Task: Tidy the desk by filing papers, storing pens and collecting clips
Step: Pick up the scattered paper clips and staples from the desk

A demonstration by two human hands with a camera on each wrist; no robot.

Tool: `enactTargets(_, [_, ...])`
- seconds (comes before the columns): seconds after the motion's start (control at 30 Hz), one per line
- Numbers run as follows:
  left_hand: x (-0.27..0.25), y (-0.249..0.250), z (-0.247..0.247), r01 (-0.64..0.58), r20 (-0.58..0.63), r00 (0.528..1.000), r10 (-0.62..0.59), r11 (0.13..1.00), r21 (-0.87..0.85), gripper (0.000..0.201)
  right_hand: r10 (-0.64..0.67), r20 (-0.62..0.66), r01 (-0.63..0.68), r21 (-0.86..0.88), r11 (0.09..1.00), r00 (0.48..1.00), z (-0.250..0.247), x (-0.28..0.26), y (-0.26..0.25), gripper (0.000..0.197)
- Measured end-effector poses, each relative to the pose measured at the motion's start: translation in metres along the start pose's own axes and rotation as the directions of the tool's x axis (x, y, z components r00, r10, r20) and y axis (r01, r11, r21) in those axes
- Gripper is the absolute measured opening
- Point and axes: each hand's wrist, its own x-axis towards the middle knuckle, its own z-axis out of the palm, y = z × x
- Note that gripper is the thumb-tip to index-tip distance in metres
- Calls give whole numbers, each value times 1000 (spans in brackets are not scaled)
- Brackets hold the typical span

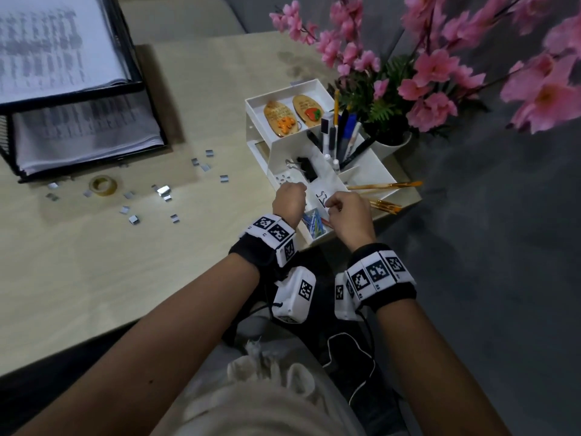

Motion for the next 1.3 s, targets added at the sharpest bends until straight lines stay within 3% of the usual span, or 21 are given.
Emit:
enactTargets(0.17, [-4, 1, -81, 23, -167, 985, -49, 988, -155, 16, -128, 104, 125, 29, 992, 986, 30, 5, -47, 22])
enactTargets(0.4, [-21, -28, -220, 88, -347, 919, -187, 955, -283, 27, -295, 361, 306, 26, 952, 885, 109, -3, -131, 25])
enactTargets(0.5, [-28, -41, -264, 79, -450, 877, -168, 974, -211, 28, -323, 424, 360, -8, 933, 846, 138, -15, -155, 30])
enactTargets(0.6, [-26, -50, -283, 79, -476, 879, -26, 993, 92, 28, -392, 480, 487, -85, 869, 785, 162, -25, -167, 32])
enactTargets(0.7, [-20, -48, -285, 92, -382, 917, 115, 872, 481, 7, -399, 498, 527, -143, 838, 770, 173, -25, -173, 25])
enactTargets(0.8, [-8, -48, -278, 24, -193, 964, 184, 662, 749, 28, -373, 475, 489, -145, 860, 797, 175, -17, -175, 22])
enactTargets(0.9, [-3, -51, -269, -24, -78, 976, 201, 458, 889, 27, -316, 362, 350, -32, 936, 877, 171, -7, -180, 25])
enactTargets(1.0, [0, -54, -268, -25, -66, 973, 221, 388, 921, 26, -273, 321, 284, 13, 959, 907, 167, 3, -190, 31])
enactTargets(1.07, [2, -52, -273, -20, -94, 970, 224, 458, 889, 25, -254, 320, 272, -11, 962, 913, 167, 8, -198, 36])
enactTargets(1.13, [3, -50, -279, -7, -192, 954, 232, 653, 758, 20, -252, 313, 273, -25, 962, 916, 170, 11, -205, 36])
enactTargets(1.23, [5, -50, -293, -15, -320, 938, 129, 942, 336, 22, -280, 299, 297, -12, 955, 912, 180, 13, -211, 29])
enactTargets(1.3, [3, -52, -300, -24, -300, 954, 12, 999, -37, 26, -304, 294, 324, -22, 946, 906, 185, 12, -213, 27])
